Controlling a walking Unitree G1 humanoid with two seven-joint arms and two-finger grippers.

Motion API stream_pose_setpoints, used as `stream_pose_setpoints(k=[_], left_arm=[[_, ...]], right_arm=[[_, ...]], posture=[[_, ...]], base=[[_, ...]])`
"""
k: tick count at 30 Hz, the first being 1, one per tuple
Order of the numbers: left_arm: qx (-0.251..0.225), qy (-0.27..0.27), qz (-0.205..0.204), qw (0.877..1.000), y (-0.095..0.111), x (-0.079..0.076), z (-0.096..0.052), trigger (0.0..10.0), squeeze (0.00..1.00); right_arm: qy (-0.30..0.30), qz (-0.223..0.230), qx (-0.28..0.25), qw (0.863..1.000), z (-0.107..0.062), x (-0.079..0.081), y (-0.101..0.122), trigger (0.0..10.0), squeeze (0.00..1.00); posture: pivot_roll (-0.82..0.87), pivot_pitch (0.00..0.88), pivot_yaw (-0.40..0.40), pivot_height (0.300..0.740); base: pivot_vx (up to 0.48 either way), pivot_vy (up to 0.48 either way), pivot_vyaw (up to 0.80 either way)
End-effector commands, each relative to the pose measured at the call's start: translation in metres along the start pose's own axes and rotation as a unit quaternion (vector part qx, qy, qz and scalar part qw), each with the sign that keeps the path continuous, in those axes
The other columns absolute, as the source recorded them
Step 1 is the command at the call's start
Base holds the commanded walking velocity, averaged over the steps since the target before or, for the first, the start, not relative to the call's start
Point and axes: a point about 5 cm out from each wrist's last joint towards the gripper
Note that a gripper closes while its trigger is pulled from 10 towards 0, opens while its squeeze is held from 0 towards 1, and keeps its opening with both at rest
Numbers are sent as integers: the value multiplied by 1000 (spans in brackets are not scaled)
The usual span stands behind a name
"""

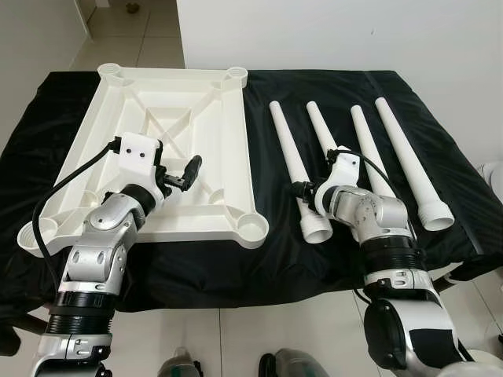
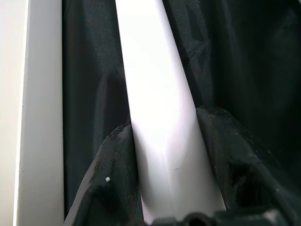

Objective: Building children table

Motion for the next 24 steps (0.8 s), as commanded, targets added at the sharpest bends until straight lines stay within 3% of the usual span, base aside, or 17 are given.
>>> stream_pose_setpoints(k=[1, 8, 9, 13, 14, 16, 17, 18, 21, 24], left_arm=[[6, 4, 5, 1000, 1, 4, 0, 10000, 0], [5, 10, 4, 1000, 2, 7, 1, 10000, 0], [1, 14, -1, 1000, 4, 10, 2, 10000, 0], [-2, 17, -5, 1000, 5, 12, 2, 10000, 0], [-7, 21, -12, 1000, 7, 17, 3, 10000, 0], [-16, 28, -21, 999, 12, 27, 5, 10000, 0], [-16, 28, -21, 999, 12, 27, 5, 10000, 0], [-26, 29, -29, 999, 19, 37, 8, 10000, 0], [-35, 30, -29, 999, 25, 45, 11, 10000, 0], [-39, 30, -30, 998, 28, 48, 12, 10000, 0]], right_arm=[[-19, 13, 55, 998, 6, -7, -23, 0, 0], [-7, 33, 43, 998, 4, -3, -14, 0, 0], [9, 35, 18, 999, 2, 1, -6, 0, 0], [22, 33, -3, 999, -1, 5, 0, 0, 0], [41, 43, -42, 997, -4, 8, 11, 10000, 0], [70, 54, -117, 989, -11, 13, 30, 10000, 0], [70, 54, -117, 989, -11, 13, 30, 10000, 0], [82, 48, -180, 979, -16, 15, 43, 10000, 0], [80, 28, -224, 971, -21, 14, 50, 10000, 0], [82, 20, -235, 968, -22, 15, 52, 10000, 0]], posture=[[-110, 7, -3, 740], [-111, 11, -6, 740], [-110, 10, -7, 740], [-110, 10, -7, 740], [-108, 8, -7, 740], [-106, 6, -8, 740], [-106, 6, -8, 740], [-105, 3, -7, 740], [-106, 0, -5, 740], [-106, 0, -5, 740]], base=[[0, 0, 0], [0, 0, 0], [0, 0, 0], [0, 0, 0], [0, 0, 0], [0, 0, 0], [0, 0, 0], [0, 0, 0], [0, 0, 0], [0, 0, 0]])
Point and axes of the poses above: a point about 5 cm out from each wrist's last joint towards the gripper, its own z axis pointing out of the wrist towards the gripper, its own y axis along the axis of the wrist's last joint, x = y × z, and after that the axes turned 13 degrees about z, right-handed
